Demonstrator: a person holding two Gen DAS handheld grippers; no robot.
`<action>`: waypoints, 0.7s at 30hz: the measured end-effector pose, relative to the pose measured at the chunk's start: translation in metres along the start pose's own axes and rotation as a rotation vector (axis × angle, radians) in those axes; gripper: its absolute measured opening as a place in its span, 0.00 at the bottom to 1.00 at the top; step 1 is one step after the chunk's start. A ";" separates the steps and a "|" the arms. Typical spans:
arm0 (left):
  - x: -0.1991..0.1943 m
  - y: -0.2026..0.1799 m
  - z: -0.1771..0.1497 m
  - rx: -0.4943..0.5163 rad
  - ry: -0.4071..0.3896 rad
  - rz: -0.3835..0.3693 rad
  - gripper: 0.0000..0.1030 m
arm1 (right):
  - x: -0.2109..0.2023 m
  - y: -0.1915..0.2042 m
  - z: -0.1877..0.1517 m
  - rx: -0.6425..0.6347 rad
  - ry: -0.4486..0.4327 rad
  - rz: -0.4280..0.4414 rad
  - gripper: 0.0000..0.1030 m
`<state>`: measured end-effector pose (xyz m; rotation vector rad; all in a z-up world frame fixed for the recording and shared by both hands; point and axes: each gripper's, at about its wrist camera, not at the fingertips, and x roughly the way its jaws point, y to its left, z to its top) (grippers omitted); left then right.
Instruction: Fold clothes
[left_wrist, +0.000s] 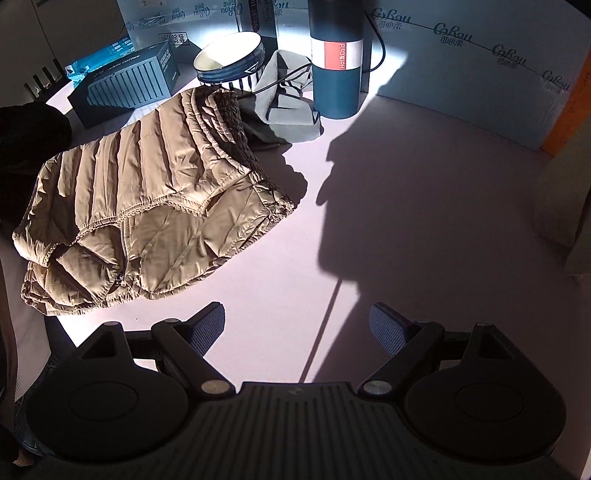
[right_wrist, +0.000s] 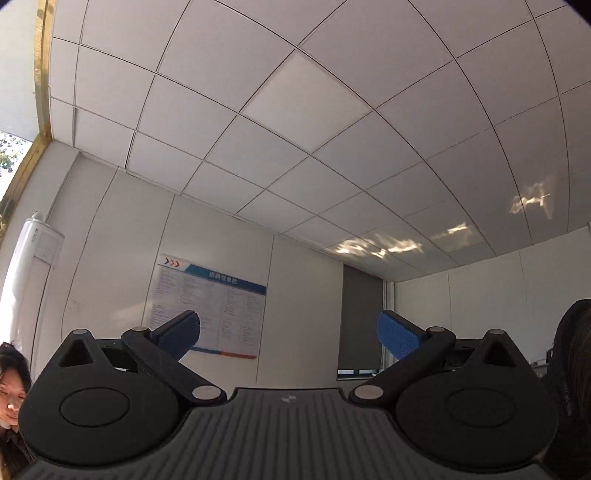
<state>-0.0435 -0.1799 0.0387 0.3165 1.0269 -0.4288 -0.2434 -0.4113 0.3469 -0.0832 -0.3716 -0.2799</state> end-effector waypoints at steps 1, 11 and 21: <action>0.001 -0.002 0.000 0.002 0.001 0.000 0.82 | -0.006 -0.006 0.004 0.046 0.027 -0.004 1.00; 0.012 -0.037 -0.002 0.098 0.043 -0.041 0.82 | -0.106 0.004 -0.053 0.085 0.334 -0.143 1.00; 0.017 -0.054 -0.001 0.129 0.058 -0.038 0.82 | -0.219 0.026 -0.159 0.014 0.875 -0.425 1.00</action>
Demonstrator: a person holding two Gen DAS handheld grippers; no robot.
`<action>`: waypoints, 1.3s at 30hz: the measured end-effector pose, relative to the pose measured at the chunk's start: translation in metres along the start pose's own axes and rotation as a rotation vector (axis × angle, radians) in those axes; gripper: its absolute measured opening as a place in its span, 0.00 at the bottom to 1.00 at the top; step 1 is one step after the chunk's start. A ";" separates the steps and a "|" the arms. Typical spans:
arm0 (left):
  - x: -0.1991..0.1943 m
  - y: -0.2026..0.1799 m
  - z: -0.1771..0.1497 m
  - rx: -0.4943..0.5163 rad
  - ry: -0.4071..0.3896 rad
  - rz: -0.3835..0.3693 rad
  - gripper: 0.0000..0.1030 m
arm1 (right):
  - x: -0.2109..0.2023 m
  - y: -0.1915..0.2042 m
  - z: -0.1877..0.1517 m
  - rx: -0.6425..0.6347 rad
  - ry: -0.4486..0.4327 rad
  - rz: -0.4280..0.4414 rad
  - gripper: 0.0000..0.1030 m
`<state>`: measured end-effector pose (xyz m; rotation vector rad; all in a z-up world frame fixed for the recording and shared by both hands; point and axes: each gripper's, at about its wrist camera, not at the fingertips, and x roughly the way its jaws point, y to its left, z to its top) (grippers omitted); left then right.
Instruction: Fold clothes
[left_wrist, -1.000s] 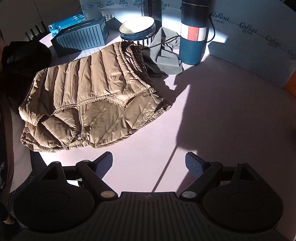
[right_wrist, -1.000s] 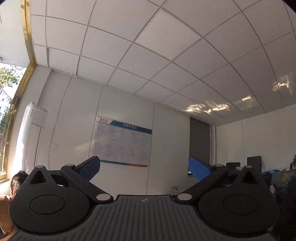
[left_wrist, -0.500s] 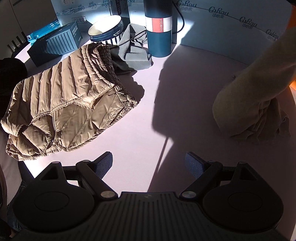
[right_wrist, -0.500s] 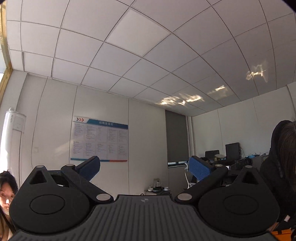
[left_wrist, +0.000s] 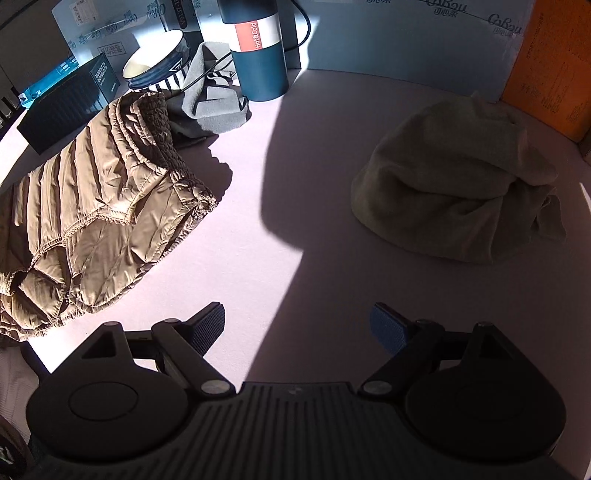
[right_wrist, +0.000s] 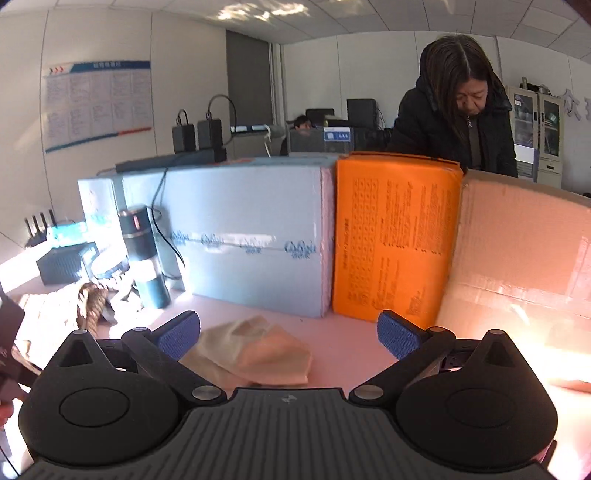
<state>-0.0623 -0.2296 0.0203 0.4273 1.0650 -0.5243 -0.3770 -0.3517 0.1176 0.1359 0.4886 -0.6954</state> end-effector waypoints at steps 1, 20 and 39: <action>0.000 0.000 0.001 -0.004 0.000 0.000 0.82 | 0.007 -0.002 -0.006 -0.059 0.019 -0.058 1.00; 0.010 0.001 0.017 -0.048 -0.041 -0.088 0.82 | -0.014 -0.031 0.156 0.077 -0.366 0.013 1.00; 0.038 -0.017 0.033 -0.039 0.004 -0.124 0.82 | 0.189 0.014 -0.095 0.028 0.300 -0.047 0.97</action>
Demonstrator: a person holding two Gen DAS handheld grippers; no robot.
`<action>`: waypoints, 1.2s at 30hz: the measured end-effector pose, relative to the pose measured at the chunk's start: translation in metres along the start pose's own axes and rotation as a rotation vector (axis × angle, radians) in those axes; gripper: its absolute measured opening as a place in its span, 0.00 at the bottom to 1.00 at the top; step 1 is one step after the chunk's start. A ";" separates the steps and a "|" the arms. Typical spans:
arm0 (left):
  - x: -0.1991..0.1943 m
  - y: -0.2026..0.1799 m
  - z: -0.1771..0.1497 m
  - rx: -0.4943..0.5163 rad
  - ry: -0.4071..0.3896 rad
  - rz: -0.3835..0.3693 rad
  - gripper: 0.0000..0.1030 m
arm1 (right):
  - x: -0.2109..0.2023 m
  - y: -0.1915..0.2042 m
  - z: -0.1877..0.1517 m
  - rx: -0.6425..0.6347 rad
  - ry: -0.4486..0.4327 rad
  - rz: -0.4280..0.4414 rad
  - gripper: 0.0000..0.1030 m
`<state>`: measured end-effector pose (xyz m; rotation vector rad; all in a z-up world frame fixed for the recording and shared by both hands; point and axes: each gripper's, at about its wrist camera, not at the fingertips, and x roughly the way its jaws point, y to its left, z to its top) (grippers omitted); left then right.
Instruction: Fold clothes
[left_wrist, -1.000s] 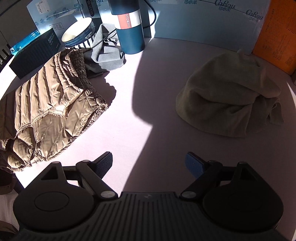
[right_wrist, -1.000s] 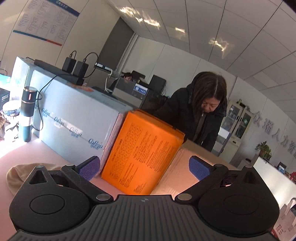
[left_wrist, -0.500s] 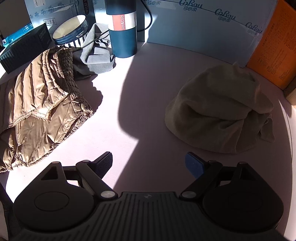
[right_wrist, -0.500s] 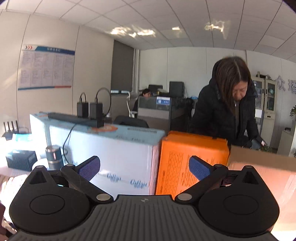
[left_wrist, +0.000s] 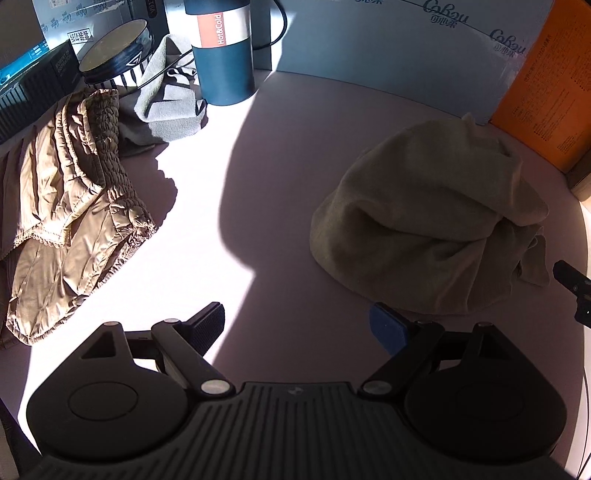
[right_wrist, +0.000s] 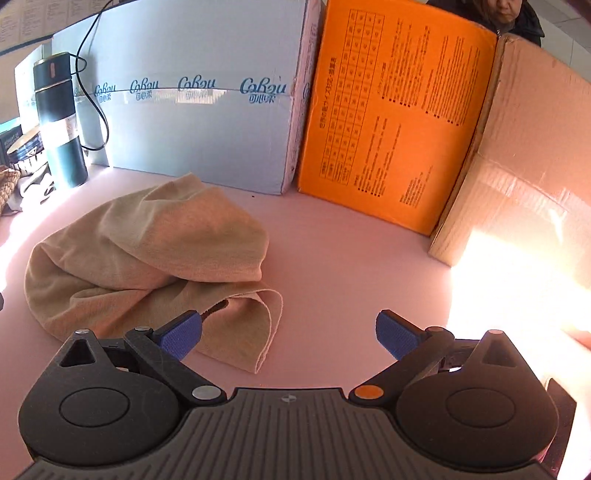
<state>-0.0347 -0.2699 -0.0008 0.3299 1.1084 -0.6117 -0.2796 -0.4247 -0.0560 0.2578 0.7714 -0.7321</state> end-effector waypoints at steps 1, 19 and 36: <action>0.002 -0.002 0.001 0.007 0.005 -0.004 0.82 | 0.007 0.003 -0.004 0.004 0.015 0.007 0.97; 0.028 -0.033 0.015 0.187 0.034 0.026 0.82 | 0.030 -0.006 0.000 0.037 0.123 0.087 0.76; 0.023 -0.027 0.012 0.247 0.004 -0.013 0.82 | 0.024 -0.008 -0.001 0.248 0.107 0.274 0.05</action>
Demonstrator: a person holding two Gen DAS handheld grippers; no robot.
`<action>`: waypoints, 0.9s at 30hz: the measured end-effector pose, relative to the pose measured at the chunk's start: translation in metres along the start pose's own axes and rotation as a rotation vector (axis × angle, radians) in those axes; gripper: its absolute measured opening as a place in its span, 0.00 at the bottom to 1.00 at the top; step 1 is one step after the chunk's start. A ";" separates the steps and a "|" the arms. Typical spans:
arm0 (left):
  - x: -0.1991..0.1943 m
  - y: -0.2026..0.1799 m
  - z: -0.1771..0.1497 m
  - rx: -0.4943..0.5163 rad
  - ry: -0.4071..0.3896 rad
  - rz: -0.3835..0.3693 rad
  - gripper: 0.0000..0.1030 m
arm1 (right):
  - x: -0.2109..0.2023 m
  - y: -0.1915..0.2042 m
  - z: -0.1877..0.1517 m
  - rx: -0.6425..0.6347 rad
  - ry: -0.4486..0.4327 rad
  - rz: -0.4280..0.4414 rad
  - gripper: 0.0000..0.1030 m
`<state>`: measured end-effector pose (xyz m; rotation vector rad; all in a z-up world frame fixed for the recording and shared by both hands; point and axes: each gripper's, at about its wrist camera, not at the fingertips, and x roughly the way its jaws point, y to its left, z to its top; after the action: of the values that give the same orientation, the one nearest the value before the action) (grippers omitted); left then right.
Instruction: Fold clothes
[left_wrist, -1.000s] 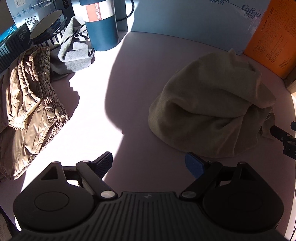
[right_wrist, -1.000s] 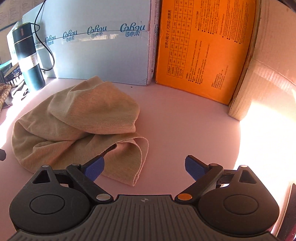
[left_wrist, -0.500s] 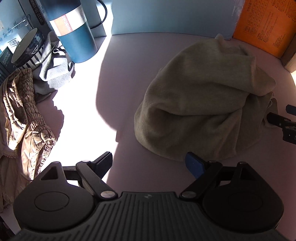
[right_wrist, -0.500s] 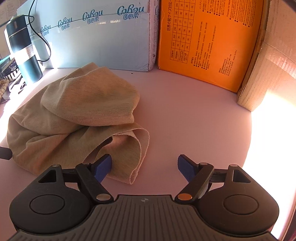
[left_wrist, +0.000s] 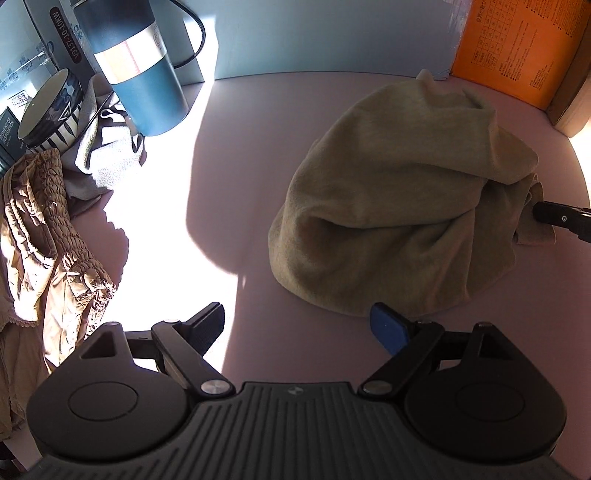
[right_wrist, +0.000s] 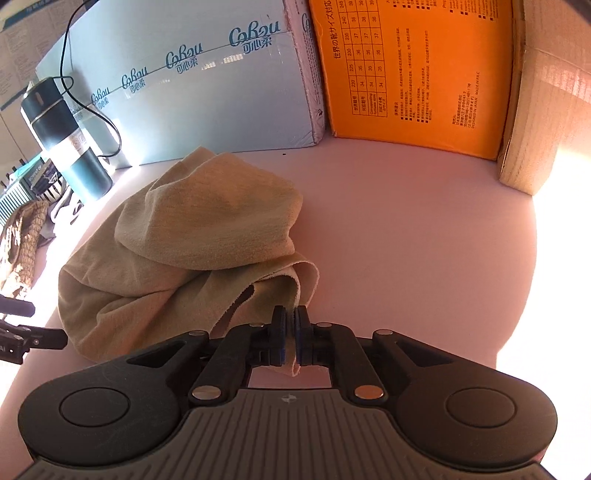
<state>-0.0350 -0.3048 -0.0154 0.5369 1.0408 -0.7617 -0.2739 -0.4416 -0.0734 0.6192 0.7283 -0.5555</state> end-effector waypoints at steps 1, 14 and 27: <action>0.000 0.000 -0.001 0.016 -0.001 -0.005 0.82 | -0.004 -0.001 0.000 0.035 -0.016 0.030 0.05; 0.007 0.032 -0.017 0.011 -0.056 -0.168 0.82 | -0.121 -0.038 0.050 0.201 -0.411 0.157 0.01; 0.006 -0.008 -0.014 0.115 -0.060 -0.161 0.82 | -0.026 -0.012 -0.005 -0.119 -0.056 -0.107 0.48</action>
<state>-0.0476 -0.3020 -0.0273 0.5292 0.9972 -0.9788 -0.2998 -0.4400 -0.0610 0.4548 0.7390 -0.6209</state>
